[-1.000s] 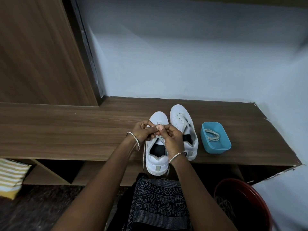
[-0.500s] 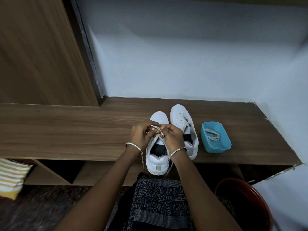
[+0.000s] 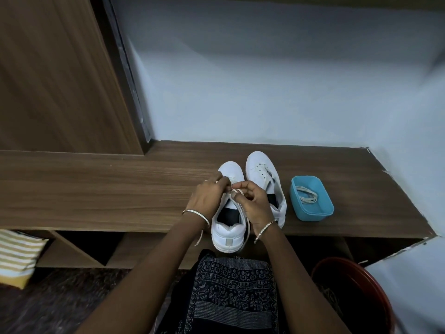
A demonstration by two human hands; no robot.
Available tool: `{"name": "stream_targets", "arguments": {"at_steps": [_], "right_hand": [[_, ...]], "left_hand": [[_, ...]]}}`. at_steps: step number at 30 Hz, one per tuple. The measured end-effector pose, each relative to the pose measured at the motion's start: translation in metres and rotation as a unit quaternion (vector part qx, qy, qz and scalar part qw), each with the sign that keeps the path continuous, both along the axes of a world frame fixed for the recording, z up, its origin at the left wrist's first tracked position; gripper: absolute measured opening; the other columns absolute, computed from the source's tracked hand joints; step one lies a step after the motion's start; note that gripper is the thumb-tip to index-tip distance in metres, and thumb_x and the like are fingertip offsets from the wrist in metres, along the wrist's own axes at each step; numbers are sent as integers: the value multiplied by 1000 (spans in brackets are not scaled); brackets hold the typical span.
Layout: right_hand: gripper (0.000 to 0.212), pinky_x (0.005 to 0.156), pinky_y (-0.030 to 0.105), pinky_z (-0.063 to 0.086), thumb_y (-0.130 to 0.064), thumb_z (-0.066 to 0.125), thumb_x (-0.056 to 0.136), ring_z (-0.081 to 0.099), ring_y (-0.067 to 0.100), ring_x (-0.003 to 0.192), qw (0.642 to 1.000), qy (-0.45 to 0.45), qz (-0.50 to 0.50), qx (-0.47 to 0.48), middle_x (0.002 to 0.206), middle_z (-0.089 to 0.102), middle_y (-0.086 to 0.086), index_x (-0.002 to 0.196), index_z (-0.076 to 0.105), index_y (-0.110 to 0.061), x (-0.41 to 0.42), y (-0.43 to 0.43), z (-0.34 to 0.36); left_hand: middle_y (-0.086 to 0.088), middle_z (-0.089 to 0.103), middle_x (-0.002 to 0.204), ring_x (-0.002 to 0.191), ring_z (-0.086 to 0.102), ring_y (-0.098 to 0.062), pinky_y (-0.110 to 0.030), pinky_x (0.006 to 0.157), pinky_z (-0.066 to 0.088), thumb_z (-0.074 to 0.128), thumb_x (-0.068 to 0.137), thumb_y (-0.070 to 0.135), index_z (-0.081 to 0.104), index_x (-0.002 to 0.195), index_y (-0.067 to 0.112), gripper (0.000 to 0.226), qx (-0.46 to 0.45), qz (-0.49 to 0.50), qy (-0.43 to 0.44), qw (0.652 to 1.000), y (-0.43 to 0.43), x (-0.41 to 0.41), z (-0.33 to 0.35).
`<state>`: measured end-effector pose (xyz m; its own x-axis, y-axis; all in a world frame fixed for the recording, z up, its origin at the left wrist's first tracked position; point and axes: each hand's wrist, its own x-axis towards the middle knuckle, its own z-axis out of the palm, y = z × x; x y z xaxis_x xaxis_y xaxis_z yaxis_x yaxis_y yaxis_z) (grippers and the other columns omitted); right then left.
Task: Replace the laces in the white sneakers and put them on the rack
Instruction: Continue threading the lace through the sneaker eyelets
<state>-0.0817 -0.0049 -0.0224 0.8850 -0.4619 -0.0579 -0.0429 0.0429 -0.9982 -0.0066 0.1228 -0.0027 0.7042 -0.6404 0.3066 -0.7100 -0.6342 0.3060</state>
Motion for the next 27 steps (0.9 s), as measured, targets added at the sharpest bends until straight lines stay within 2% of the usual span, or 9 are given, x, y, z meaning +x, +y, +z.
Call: {"name": "stream_targets", "arguments": {"at_steps": [3,5,8,10,14,18,21,24,27], "right_hand": [[16,78,23,53,4,70,85,70,7,87,996,-26,7,-84,89,76,-5,98,66,-4,-3,-1,0],[15,74,20,50,-4,75,84,66,1,82,986,-33,-17,-160,86,72,-12,96,67,-9,-5,0,0],[23,78,27,50,-18,81,78,60,9,93,956,-46,-53,-285,99,62,-13,96,66,-21,-6,4,-5],[29,78,29,49,-25,83,74,56,13,95,934,-54,-69,-346,102,59,-12,97,65,-25,-8,7,-7],[17,73,34,50,-23,79,80,58,16,87,900,-66,-105,-417,92,70,-9,94,70,-20,-10,13,-2],[3,64,36,52,-19,76,84,62,19,76,883,-67,-130,-445,77,72,-4,84,73,-17,-10,12,4],[2,62,35,54,-14,71,86,67,20,72,891,-60,-117,-434,77,72,-1,85,71,-14,-12,9,7],[5,61,31,52,-6,68,87,69,21,71,891,-47,-121,-436,77,73,1,85,68,-11,-15,11,7],[9,61,37,55,-5,65,89,70,22,71,901,-12,-131,-413,76,72,3,86,65,-14,-17,6,0]], "left_hand": [[-17,58,95,81,57,-32,-27,64,28,59,90,2,65,93,0,7,-58,-24,105,993,-3,10,-5],[-17,59,80,71,58,-31,-30,64,33,58,95,9,64,85,-1,15,-78,-27,195,977,-2,15,-4],[-3,53,58,47,50,-7,-26,54,38,55,99,15,59,74,10,26,-123,-23,338,933,1,19,5],[-2,53,54,43,47,-3,-22,51,38,57,98,15,60,71,11,27,-156,-20,394,906,3,20,7],[-18,62,67,52,51,-12,-24,53,37,61,96,14,68,73,6,26,-206,-20,457,865,5,17,8],[-10,67,60,49,59,-10,-18,46,42,71,88,10,73,75,3,15,-273,2,500,822,8,14,12],[-13,71,64,50,63,-14,-22,50,48,76,81,6,74,78,-3,9,-312,16,527,790,12,13,20],[-15,71,62,48,63,-15,-22,51,50,78,79,7,73,75,-5,14,-316,38,519,793,12,14,21],[-14,70,61,51,64,-15,-24,53,53,79,81,13,71,70,-3,21,-303,75,499,808,13,19,12]]}}
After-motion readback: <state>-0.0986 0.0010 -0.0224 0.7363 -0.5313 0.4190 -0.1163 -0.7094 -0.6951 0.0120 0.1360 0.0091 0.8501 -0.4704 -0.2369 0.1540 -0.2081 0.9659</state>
